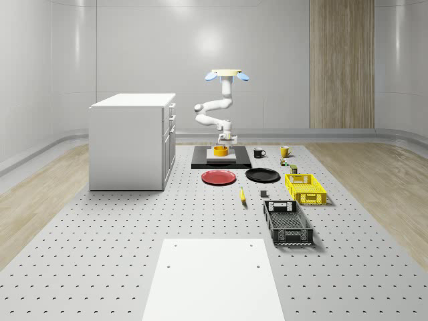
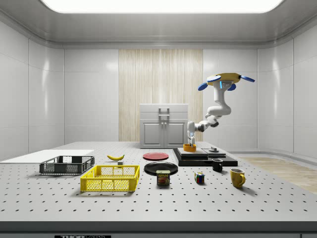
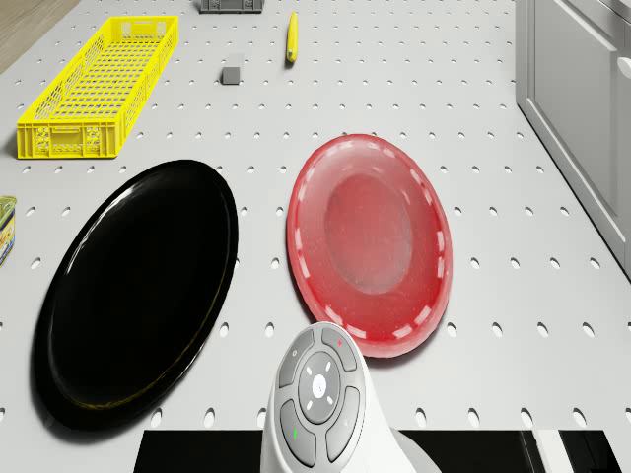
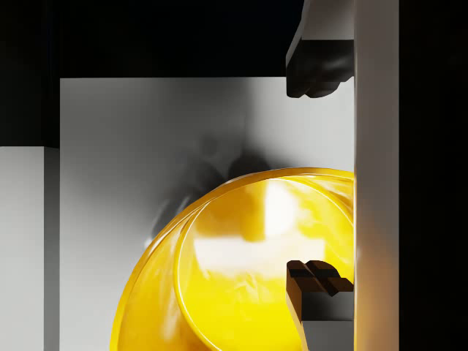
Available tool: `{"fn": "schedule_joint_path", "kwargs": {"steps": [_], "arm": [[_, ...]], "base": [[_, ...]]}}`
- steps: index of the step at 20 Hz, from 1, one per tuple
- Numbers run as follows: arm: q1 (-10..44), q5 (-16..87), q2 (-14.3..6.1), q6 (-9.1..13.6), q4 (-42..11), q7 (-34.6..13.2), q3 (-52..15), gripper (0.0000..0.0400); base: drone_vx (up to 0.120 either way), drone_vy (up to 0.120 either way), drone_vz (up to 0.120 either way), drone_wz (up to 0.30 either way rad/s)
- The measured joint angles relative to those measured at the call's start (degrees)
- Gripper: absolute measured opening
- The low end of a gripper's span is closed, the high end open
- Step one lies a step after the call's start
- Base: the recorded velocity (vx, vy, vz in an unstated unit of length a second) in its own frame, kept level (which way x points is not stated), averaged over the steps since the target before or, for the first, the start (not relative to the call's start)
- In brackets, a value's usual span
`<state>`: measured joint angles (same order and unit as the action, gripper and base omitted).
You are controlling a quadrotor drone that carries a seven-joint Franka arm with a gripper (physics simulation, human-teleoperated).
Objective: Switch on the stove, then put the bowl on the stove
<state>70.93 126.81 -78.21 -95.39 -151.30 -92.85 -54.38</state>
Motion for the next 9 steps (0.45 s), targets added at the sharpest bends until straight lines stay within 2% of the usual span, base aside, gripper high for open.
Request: {"fn": "schedule_joint_path", "kwargs": {"steps": [4, 9], "arm": [[-0.7, -1.7, -0.2, 1.4, -1.5, 0.0, -1.9, 0.0381], [-1.3, -4.1, -0.5, 3.2, -3.3, -0.2, -4.5, 0.0395]], "base": [[0.000, 0.000, 0.000, 0.000], [0.000, 0.000, 0.000, 0.000]]}}
